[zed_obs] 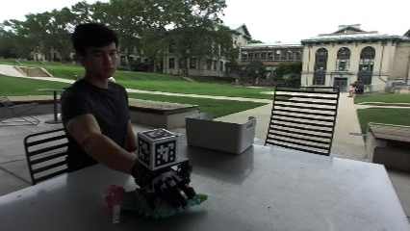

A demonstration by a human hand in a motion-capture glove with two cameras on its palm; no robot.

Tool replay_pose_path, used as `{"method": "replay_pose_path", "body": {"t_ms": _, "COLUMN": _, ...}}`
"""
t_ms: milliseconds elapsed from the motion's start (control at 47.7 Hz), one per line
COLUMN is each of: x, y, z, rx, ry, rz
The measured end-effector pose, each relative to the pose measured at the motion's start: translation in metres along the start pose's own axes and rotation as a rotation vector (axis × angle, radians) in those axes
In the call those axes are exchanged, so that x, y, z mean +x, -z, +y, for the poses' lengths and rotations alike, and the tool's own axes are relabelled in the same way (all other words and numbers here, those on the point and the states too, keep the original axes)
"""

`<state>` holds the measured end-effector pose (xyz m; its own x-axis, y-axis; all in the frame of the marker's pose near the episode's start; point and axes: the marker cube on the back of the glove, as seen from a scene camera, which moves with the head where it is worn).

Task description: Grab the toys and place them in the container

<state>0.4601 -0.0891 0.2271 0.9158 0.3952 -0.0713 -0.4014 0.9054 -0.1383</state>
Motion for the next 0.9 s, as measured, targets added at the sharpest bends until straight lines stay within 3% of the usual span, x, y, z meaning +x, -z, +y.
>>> {"method": "replay_pose_path", "body": {"t_ms": 336, "x": 0.005, "y": -0.02, "z": 0.001, "rx": -0.024, "ry": -0.039, "rz": -0.019}}
{"method": "replay_pose_path", "body": {"t_ms": 671, "x": 0.01, "y": -0.014, "z": 0.001, "rx": 0.066, "ry": -0.08, "rz": -0.048}}
{"method": "replay_pose_path", "body": {"t_ms": 902, "x": 0.004, "y": -0.006, "z": 0.015, "rx": 0.024, "ry": -0.066, "rz": 0.011}}
